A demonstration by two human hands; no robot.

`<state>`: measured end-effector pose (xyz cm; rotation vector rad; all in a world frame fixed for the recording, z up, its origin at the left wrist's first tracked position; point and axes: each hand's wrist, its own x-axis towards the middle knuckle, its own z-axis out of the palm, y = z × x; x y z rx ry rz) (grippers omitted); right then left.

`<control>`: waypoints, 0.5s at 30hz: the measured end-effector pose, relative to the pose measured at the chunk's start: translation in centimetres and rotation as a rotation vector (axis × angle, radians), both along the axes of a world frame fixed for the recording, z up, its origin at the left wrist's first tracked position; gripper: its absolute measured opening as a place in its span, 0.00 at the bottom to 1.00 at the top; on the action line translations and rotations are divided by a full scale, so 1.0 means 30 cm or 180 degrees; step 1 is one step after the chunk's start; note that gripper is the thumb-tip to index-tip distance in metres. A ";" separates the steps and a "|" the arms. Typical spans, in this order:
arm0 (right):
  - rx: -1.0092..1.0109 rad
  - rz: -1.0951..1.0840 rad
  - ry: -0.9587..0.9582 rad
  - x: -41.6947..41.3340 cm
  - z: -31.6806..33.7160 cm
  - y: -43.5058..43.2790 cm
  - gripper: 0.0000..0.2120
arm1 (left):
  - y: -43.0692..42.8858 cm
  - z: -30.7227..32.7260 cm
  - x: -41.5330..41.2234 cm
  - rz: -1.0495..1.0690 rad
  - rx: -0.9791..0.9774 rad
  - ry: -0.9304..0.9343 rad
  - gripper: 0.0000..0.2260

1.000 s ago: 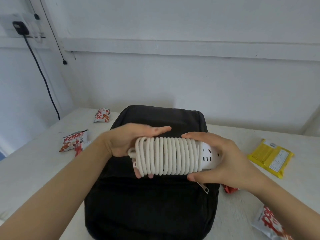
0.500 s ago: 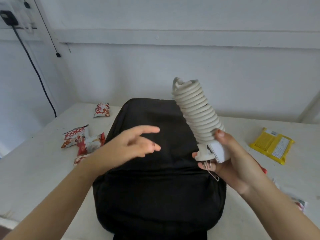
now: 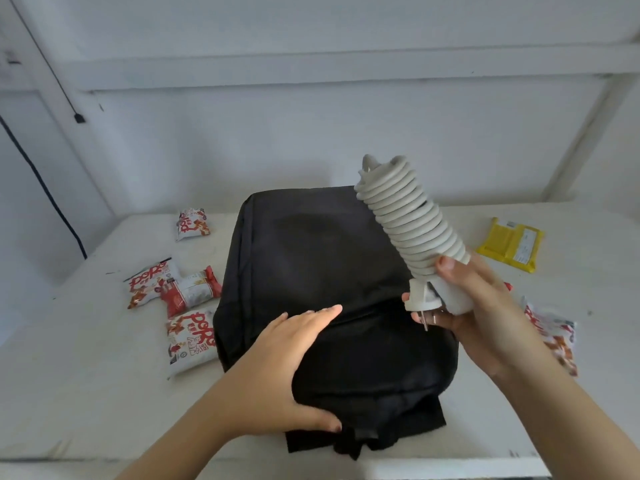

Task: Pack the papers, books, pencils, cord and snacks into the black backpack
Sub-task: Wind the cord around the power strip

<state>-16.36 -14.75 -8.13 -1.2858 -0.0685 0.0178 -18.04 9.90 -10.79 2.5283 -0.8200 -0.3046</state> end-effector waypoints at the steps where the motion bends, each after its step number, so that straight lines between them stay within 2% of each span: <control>1: -0.0155 -0.0175 -0.0042 -0.020 0.003 0.007 0.39 | 0.009 -0.011 0.002 0.0029 -0.0107 -0.0032 0.44; 3: -0.0482 -0.0553 -0.0182 -0.059 0.002 0.018 0.45 | 0.030 -0.036 0.007 0.0016 -0.0314 -0.0101 0.42; 7: -0.0705 -0.0965 -0.0720 -0.141 0.010 0.043 0.33 | 0.057 -0.066 0.029 -0.0020 -0.0656 -0.0264 0.38; 10: -0.0874 -0.1137 -0.0973 -0.193 0.011 0.056 0.31 | 0.061 -0.059 0.067 0.0150 -0.1103 -0.0544 0.34; 12: -0.0969 -0.1261 -0.1091 -0.223 0.009 0.063 0.33 | 0.065 -0.057 0.100 0.0219 -0.1506 -0.1210 0.30; 14: -0.1263 -0.1461 -0.1210 -0.254 0.008 0.070 0.33 | 0.075 -0.064 0.144 0.0223 -0.1636 -0.2516 0.22; 15: -0.1453 -0.1571 -0.1254 -0.268 0.008 0.072 0.33 | 0.079 -0.067 0.165 0.0177 -0.1488 -0.3268 0.18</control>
